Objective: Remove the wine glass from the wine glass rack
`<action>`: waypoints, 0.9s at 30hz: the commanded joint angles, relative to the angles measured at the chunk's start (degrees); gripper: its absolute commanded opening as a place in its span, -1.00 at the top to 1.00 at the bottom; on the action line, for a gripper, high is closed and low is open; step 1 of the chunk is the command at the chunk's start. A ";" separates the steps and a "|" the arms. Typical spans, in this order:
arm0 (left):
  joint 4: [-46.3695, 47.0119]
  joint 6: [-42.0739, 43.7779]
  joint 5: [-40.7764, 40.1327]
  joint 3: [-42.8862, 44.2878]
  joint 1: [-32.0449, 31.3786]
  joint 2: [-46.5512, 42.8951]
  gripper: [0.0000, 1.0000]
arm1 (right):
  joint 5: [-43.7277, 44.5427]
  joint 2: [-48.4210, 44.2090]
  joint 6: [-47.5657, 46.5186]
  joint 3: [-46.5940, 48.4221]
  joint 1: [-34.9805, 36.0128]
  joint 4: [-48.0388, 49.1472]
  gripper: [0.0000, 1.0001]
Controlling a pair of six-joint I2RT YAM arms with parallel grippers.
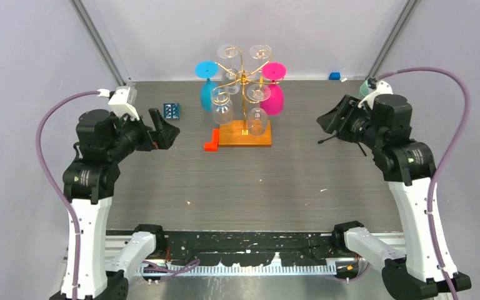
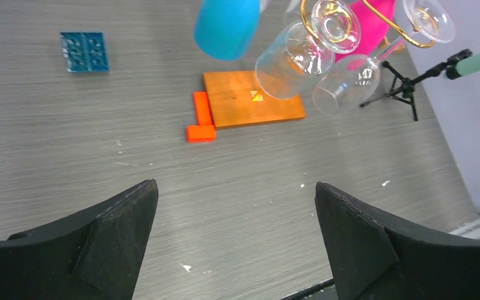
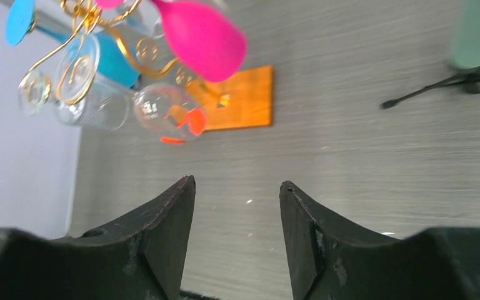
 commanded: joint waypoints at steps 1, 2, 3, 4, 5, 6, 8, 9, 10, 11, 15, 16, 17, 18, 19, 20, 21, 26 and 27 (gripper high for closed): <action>5.97 -3.69 5.92 -1.75 0.16 0.99 -0.99 | -12.76 -0.41 6.21 -4.61 -0.15 9.84 -0.16; 6.72 -4.14 6.21 -2.47 0.16 0.96 -0.99 | -13.81 -0.50 7.33 -5.41 -0.15 11.25 -0.16; 7.42 -4.28 6.66 -3.23 0.14 0.99 -0.99 | -14.07 -0.73 7.79 -6.92 -0.15 11.94 -0.16; 8.06 -4.37 7.23 -3.79 0.19 1.11 -0.99 | -14.38 -0.84 8.74 -7.67 -0.15 12.91 -0.17; 8.72 -4.65 7.60 -4.41 0.16 1.21 -0.99 | -14.67 -0.99 9.20 -8.93 -0.15 13.25 -0.20; 9.15 -4.88 8.02 -4.92 0.20 1.27 -0.99 | -14.81 -1.01 10.38 -9.42 -0.20 14.17 -0.21; 10.26 -5.30 8.67 -5.82 0.19 1.61 -0.99 | -15.37 -1.26 13.62 -11.48 -0.08 17.40 -0.23; 10.64 -5.48 9.08 -6.23 0.20 1.72 -0.99 | -17.54 -1.51 15.07 -13.53 -0.09 19.19 -0.24; 10.96 -5.66 9.44 -6.45 0.21 1.78 -0.99 | -19.01 -1.62 18.38 -14.67 -0.08 24.15 -0.24; 11.10 -5.71 9.80 -6.56 0.16 1.81 -0.99 | -21.65 -1.75 20.26 -17.08 0.08 27.05 -0.28; 10.88 -5.16 10.31 -7.08 0.20 1.06 -0.99 | -18.74 -2.06 31.66 -23.07 3.71 42.38 -0.62; 11.00 -4.88 10.26 -7.34 0.17 0.50 -0.99 | -16.93 -2.03 33.64 -23.75 4.72 45.02 -0.66; 11.01 -4.58 10.21 -7.42 0.21 -0.14 -0.99 | -13.09 -1.75 34.22 -23.77 6.93 45.70 -0.69; 10.92 -4.31 10.12 -7.34 0.21 -0.34 -0.99 | -11.25 -1.48 34.77 -23.26 7.92 46.12 -0.70; 10.79 -4.15 9.95 -7.21 0.19 -0.54 -0.99 | -7.81 -0.64 35.00 -22.87 9.73 46.20 -0.71; 10.76 -4.18 9.83 -7.24 0.18 -0.68 -0.99 | -6.50 0.43 35.53 -21.98 11.17 46.20 -0.71; 10.76 -4.29 9.82 -7.25 0.08 -0.72 -0.99 | -4.42 1.10 35.96 -21.57 11.70 46.24 -0.71; 12.50 -6.39 10.35 -8.90 0.10 -1.22 -0.99 | -1.31 6.92 39.75 -17.98 14.70 47.44 -0.55; 12.70 -6.68 10.56 -9.16 0.08 -1.32 -0.99 | -0.35 7.47 40.04 -17.64 14.96 47.57 -0.49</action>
